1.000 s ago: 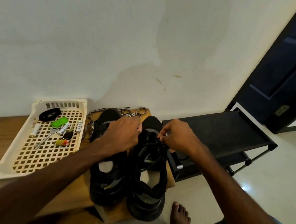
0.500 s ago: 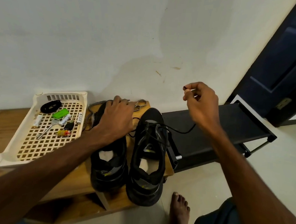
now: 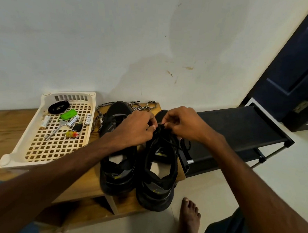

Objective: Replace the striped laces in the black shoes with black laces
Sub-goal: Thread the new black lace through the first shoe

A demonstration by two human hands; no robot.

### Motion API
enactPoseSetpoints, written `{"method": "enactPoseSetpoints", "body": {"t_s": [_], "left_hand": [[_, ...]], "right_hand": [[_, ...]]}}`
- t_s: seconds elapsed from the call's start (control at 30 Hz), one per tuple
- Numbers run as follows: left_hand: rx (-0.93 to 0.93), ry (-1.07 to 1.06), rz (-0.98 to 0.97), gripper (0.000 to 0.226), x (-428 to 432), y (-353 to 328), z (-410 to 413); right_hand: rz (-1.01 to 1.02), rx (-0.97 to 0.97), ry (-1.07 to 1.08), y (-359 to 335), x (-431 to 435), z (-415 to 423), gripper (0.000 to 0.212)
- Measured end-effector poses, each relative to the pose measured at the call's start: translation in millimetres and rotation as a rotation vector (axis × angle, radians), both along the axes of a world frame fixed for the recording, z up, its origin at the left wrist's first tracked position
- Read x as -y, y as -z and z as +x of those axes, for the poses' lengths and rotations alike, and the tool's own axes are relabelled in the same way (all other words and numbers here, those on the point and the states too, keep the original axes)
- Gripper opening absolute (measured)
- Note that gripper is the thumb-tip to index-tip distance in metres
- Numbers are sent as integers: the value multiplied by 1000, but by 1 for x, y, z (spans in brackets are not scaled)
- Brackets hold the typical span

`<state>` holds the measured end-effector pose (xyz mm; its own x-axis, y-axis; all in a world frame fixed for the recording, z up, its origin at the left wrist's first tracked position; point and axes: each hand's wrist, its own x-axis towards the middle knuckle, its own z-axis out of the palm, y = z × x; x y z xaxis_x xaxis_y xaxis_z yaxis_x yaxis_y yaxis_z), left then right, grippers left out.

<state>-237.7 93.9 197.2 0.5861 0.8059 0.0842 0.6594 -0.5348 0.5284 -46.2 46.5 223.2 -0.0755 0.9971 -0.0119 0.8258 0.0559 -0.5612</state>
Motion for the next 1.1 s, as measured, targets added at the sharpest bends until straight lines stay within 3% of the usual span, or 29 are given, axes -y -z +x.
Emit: {"method": "enactPoseSetpoints", "body": {"t_s": [0.13, 0.23, 0.33, 0.43, 0.57, 0.7, 1.1], "left_hand": [[25, -25, -4, 17, 3, 1, -1], [70, -39, -18, 17, 10, -4, 5], [2, -60, -29, 27, 17, -5, 14], [-75, -143, 101, 31, 27, -4, 26], [-129, -236, 204, 24, 30, -5, 35], [-80, -265, 156, 19, 25, -6, 28], [87, -283, 38, 4, 18, -3, 11]], "right_hand": [[99, 96, 149, -12, 0, 24, 16], [0, 111, 130, -13, 3, 27, 15], [18, 120, 161, -11, 4, 18, 18], [9, 69, 177, -11, 2, 9, 14], [-46, 34, 193, -8, 4, -3, 7], [-26, 93, 211, -2, 1, -18, 5], [-28, 34, 330, 4, -5, -35, 9]]}}
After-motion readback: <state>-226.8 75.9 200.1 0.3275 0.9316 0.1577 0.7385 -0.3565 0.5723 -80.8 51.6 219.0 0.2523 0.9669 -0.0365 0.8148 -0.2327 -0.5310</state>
